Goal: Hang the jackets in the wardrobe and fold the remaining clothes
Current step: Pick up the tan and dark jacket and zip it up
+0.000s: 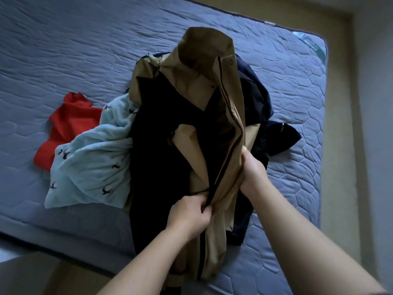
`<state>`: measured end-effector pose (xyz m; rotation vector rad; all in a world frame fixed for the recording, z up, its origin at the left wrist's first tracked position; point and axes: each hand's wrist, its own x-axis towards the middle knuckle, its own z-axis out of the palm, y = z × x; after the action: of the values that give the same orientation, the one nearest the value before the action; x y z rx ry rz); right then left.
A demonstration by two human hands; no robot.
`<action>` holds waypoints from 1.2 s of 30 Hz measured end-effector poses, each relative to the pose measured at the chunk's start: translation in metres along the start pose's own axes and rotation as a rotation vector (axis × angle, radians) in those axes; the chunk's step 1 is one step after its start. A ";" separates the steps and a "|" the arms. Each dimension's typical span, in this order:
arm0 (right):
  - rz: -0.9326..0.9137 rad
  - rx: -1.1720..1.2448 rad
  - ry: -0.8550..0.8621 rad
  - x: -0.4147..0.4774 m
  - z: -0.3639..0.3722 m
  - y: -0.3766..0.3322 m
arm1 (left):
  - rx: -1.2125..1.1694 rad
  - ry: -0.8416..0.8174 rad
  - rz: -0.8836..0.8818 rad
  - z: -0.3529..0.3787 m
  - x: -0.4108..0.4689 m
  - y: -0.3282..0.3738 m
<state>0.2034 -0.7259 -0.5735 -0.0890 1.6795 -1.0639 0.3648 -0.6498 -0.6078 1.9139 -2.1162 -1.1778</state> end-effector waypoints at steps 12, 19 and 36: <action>-1.111 -0.806 -0.015 -0.038 -0.013 0.020 | 0.134 0.172 0.006 0.018 -0.013 0.003; -1.145 -1.644 -0.492 -0.041 -0.009 0.032 | 0.117 0.217 0.036 0.020 -0.016 -0.005; -0.984 -1.668 -0.487 -0.038 -0.003 0.032 | 0.110 0.225 0.035 0.018 -0.020 -0.002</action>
<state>0.2302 -0.6844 -0.5672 -2.1697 1.5728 0.1004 0.3620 -0.6238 -0.6130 1.9402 -2.1233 -0.8109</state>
